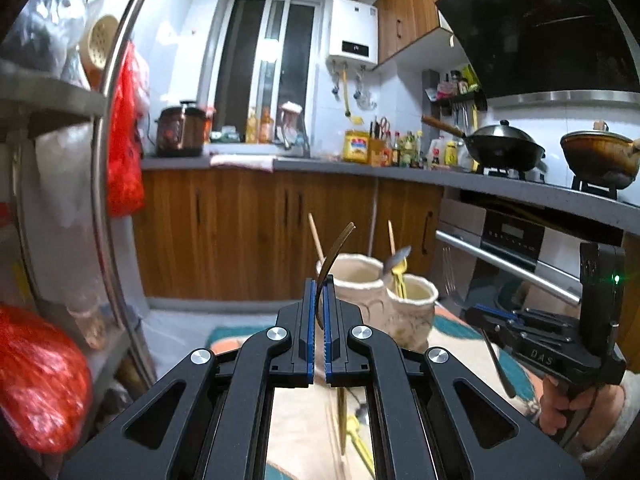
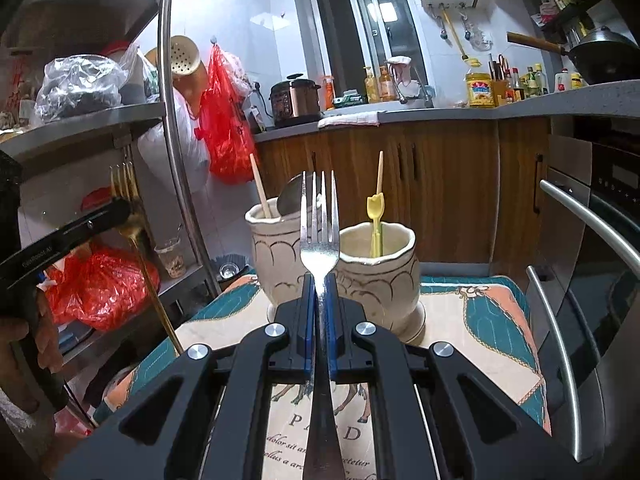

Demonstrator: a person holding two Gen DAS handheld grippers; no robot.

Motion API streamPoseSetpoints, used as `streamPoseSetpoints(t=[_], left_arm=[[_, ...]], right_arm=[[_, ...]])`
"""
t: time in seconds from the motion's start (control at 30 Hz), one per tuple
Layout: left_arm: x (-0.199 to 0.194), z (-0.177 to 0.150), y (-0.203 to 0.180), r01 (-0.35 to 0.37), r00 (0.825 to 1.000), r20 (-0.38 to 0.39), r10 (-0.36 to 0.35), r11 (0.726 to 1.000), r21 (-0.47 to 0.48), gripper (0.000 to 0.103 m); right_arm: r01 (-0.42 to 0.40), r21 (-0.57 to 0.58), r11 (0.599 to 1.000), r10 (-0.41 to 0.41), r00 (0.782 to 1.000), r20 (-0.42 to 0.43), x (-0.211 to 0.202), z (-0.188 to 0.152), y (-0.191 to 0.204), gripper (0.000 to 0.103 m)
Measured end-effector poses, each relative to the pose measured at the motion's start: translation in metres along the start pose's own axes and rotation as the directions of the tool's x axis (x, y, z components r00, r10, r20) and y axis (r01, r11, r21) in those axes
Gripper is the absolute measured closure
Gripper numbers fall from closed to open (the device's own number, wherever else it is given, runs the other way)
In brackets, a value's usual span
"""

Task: Organize utensils
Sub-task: 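Lift the gold fork with the left tool while the right tool lifts the silver fork, then lower the gold fork into a holder cup with the left tool while the right tool inserts the silver fork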

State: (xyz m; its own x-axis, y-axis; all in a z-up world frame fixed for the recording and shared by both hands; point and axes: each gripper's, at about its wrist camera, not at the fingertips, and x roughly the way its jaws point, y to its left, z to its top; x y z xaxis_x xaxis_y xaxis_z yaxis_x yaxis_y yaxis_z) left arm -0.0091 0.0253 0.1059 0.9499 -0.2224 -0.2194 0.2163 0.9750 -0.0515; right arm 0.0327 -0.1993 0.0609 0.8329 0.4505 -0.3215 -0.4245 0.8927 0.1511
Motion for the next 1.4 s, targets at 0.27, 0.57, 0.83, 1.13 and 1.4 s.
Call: streamPoseSetpoints(t=[0.27, 0.57, 0.83, 1.13, 1.4], left_arm=[[0.006, 0.046, 0.008, 0.071, 0.997, 0.045, -0.069, 0.996, -0.051, 0.099], [0.029, 0.109, -0.004, 0.094, 0.986, 0.135, -0.093, 0.996, 0.001, 0.099], [0.072, 0.129, -0.012, 0.037, 0.989, 0.141, -0.044, 0.998, 0.052, 0.099], [0.106, 0.097, -0.007, 0.026, 0.997, 0.064, -0.030, 0.998, 0.057, 0.099], [0.108, 0.076, -0.008, 0.034, 0.999, 0.040, -0.035, 0.999, 0.036, 0.099]], right_arm=[[-0.017, 0.033, 0.999, 0.016, 0.999, 0.038, 0.011, 0.034, -0.010, 0.098], [-0.029, 0.084, 0.996, 0.019, 0.992, 0.127, 0.045, 0.095, -0.038, 0.098], [-0.091, 0.149, 0.985, 0.063, 0.981, 0.184, 0.090, 0.103, -0.060, 0.098], [-0.010, 0.115, 0.993, -0.010, 0.985, 0.172, 0.104, 0.076, -0.062, 0.098], [0.007, 0.127, 0.992, -0.034, 0.978, 0.207, 0.099, 0.075, -0.064, 0.098]])
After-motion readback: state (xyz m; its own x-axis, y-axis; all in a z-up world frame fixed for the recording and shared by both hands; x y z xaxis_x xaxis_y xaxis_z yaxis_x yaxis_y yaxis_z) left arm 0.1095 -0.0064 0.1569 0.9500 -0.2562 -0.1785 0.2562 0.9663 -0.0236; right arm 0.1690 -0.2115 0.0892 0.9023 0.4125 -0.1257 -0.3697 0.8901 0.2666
